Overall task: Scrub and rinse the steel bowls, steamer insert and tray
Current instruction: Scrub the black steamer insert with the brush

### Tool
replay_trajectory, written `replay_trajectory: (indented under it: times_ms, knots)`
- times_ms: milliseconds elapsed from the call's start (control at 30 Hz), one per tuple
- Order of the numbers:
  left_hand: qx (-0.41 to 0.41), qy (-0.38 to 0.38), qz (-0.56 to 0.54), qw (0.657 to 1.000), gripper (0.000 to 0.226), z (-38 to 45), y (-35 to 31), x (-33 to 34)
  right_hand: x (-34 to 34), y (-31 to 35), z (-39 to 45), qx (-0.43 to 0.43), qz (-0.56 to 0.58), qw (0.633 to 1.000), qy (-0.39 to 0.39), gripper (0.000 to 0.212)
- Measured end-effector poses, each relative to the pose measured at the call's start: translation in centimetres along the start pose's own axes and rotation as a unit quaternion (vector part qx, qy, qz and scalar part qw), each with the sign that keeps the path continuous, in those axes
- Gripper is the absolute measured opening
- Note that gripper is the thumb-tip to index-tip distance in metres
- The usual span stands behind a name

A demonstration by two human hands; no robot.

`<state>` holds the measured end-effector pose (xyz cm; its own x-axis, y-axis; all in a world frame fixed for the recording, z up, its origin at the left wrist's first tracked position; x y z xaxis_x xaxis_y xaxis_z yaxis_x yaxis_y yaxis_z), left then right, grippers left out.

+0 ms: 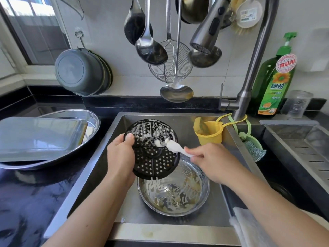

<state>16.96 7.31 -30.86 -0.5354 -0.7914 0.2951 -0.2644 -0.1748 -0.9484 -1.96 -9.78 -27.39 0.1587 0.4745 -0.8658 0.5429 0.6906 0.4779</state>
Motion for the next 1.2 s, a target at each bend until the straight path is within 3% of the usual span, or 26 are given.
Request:
replay_trajectory:
  times_ms: [133, 300, 467, 600, 800, 900, 1000, 1200]
  knots:
    - [0.005, 0.032, 0.03, 0.999, 0.03, -0.4, 0.2, 1.5, -1.6, -0.6, -0.2, 0.006, -0.009, 0.998, -0.057, 0.038]
    - [0.003, 0.021, 0.029, 0.999, 0.035, -0.4, 0.3, 1.2, 0.5, 1.4, -0.2, -0.038, 0.017, 0.999, -0.004, 0.037]
    - [0.004, 0.01, -0.006, 1.0, 0.028, -0.5, 0.0, 1.0, -1.2, -0.4, 0.2, -0.005, 0.015, 0.998, -0.053, 0.037]
    - [0.007, 0.014, -0.001, 1.0, 0.029, -0.8, 0.0, 1.1, 0.4, 1.6, -0.6, -0.041, 0.01, 0.998, -0.037, 0.038]
    - [0.038, 0.065, 0.078, 0.994, 0.03, -1.3, -0.9, 2.8, -1.9, 0.5, -0.4, -0.016, 0.007, 0.991, -0.134, 0.04]
    - [0.041, 0.087, 0.12, 0.988, 0.03, -1.7, -0.8, 3.7, -1.0, 2.7, -0.9, -0.065, 0.003, 0.99, -0.123, 0.042]
    - [0.033, 0.088, 0.113, 0.989, 0.029, -1.6, -0.5, 3.7, -1.4, 2.4, -0.5, -0.05, -0.001, 0.99, -0.135, 0.041]
    - [0.015, 0.029, 0.037, 0.999, 0.032, -0.7, -0.2, 1.3, 1.1, 1.9, -0.4, -0.036, 0.02, 0.999, -0.023, 0.038]
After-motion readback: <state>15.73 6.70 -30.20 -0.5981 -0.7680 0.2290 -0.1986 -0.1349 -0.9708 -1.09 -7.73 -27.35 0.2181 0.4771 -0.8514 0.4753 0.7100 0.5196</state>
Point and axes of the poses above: each hand's wrist, its own z-axis towards the middle knuckle, its own x-axis out of the palm, y = z × x, the point moved 10 cm from there along z, towards the middle knuckle, and after that the axes turned 12 degrees about y, right-handed, at the moved point
